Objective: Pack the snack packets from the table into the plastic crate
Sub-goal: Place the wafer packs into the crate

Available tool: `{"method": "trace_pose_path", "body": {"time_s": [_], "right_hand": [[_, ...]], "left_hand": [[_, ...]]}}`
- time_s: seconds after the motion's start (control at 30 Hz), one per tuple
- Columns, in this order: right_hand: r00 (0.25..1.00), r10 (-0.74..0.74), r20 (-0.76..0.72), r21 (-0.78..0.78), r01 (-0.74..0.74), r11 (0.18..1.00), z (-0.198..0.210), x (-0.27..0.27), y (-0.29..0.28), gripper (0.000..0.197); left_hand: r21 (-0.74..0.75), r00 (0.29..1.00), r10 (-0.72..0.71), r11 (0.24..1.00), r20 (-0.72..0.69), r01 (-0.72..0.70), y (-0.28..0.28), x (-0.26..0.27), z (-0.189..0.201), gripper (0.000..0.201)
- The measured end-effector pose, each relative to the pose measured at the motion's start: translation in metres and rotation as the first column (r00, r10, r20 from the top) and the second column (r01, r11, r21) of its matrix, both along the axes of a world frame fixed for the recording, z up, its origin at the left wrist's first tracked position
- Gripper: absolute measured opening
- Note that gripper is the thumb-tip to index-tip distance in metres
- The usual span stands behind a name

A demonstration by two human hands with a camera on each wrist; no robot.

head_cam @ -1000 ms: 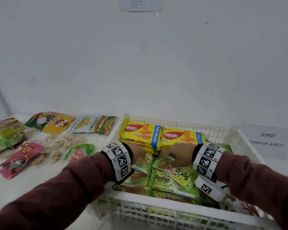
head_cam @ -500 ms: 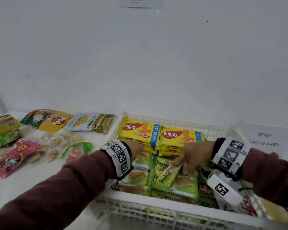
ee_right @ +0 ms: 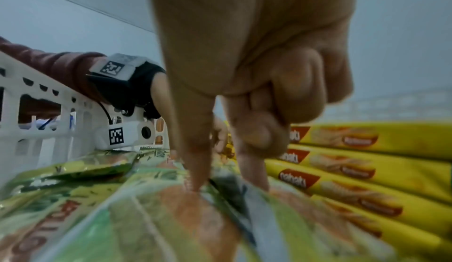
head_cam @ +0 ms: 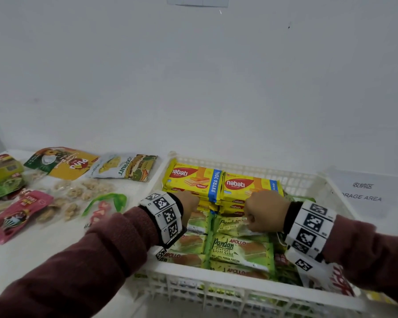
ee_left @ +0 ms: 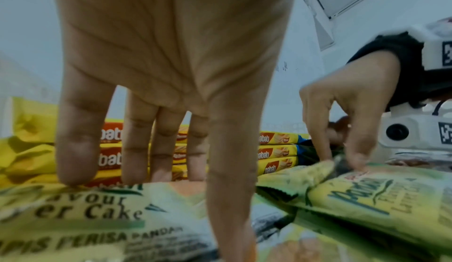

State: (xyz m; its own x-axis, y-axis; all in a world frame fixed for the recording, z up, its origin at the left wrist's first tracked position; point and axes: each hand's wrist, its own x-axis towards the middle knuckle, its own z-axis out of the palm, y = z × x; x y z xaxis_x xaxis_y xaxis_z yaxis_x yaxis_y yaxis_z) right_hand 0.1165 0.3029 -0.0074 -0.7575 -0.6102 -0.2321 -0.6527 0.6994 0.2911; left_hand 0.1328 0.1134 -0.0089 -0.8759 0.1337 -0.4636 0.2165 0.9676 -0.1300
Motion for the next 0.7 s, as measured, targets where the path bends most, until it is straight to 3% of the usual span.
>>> {"method": "trace_pose_path", "body": {"time_s": [0.07,0.17,0.23,0.3,0.37,0.47,0.57,0.7], "right_hand": [[0.988,-0.036,0.148,0.026,0.032,0.999,-0.011,0.0,-0.003,0.036],[0.979,-0.076,0.188,-0.042,0.085,0.995,-0.015,-0.003,-0.001,0.046],[0.978,-0.043,0.205,-0.124,0.07,0.99,-0.014,-0.007,0.003,0.052],[0.954,0.026,0.299,-0.168,0.026,0.985,-0.017,-0.004,0.004,0.07],[0.921,0.052,0.385,-0.127,-0.003,0.992,-0.025,0.003,0.001,0.086],[0.92,-0.003,0.392,0.041,-0.014,0.999,-0.038,0.013,-0.004,0.097],[0.925,-0.05,0.378,0.123,0.003,0.992,-0.043,0.015,-0.006,0.099],[0.895,-0.047,0.444,0.111,-0.003,0.994,-0.039,0.011,-0.001,0.098]], "left_hand": [[0.017,1.0,-0.011,1.0,0.005,0.011,0.0,0.002,-0.001,0.065],[0.038,0.999,-0.036,0.999,0.027,0.035,-0.001,0.002,-0.006,0.075],[0.034,0.997,-0.058,0.998,0.047,0.056,-0.002,0.003,-0.01,0.082],[0.019,0.995,-0.075,0.997,0.061,0.074,-0.002,0.004,-0.011,0.089],[0.001,0.992,-0.095,0.995,0.077,0.095,-0.003,0.004,-0.012,0.096],[-0.029,0.988,-0.121,0.992,0.099,0.124,-0.005,0.004,-0.013,0.104],[-0.035,0.988,-0.117,0.992,0.103,0.121,-0.006,0.003,-0.014,0.106],[-0.026,0.986,-0.108,0.993,0.124,0.112,-0.007,0.002,-0.013,0.109]]}}
